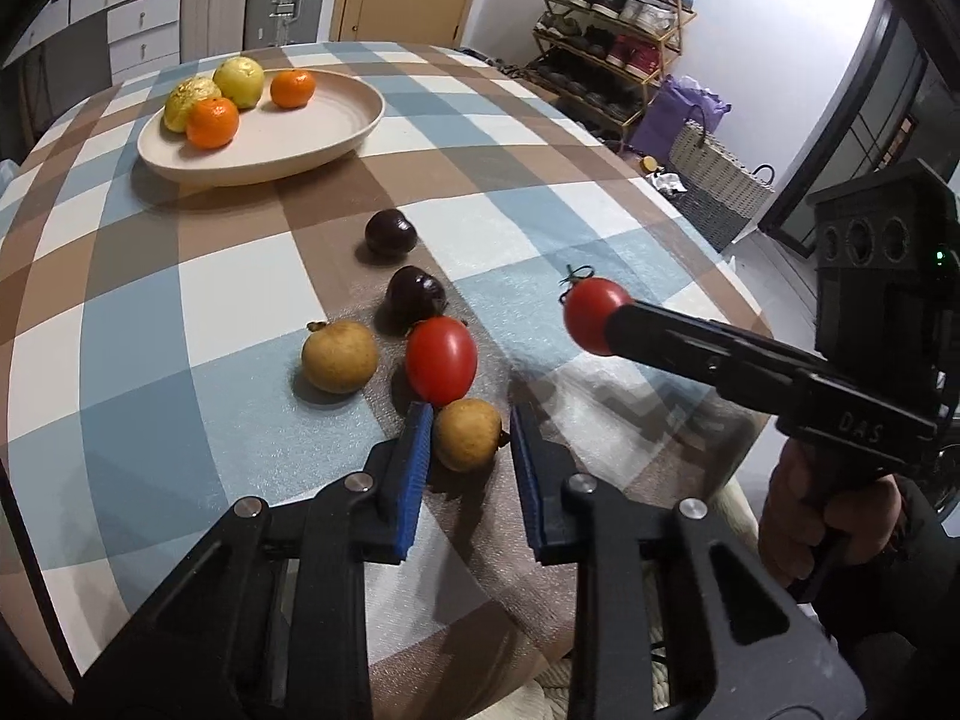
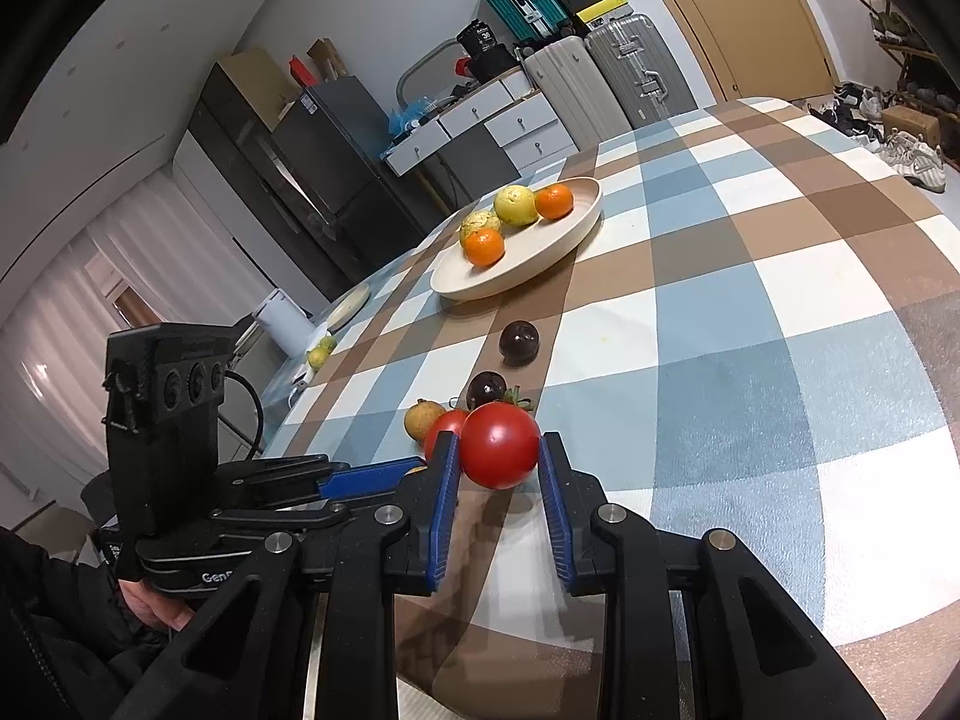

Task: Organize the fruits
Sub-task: 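Grasp a small brown round fruit with the left tool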

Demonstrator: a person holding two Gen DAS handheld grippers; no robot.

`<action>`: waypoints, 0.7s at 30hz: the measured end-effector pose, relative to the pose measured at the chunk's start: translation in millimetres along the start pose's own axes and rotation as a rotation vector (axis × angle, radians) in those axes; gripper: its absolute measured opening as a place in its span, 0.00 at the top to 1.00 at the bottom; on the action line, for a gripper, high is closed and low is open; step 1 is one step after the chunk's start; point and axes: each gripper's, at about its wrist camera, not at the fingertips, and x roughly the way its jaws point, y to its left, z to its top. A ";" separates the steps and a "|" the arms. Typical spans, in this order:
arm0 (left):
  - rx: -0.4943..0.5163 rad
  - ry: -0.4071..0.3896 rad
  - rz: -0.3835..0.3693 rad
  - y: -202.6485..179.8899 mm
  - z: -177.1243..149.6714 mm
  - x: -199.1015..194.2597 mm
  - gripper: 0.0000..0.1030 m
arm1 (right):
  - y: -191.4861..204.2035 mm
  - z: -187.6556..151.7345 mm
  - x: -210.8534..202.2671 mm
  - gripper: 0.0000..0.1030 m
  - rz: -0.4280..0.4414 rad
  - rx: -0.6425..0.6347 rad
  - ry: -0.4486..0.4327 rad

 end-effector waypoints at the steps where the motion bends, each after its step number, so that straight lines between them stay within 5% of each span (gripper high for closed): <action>1: 0.000 -0.003 -0.001 0.1 0.1 -1.4 0.77 | 0.3 -0.1 -0.1 0.74 -0.001 -0.001 0.000; 21: -0.077 -0.089 -0.012 38.1 22.6 -30.2 0.77 | -1.2 5.3 21.1 0.74 0.018 0.005 0.053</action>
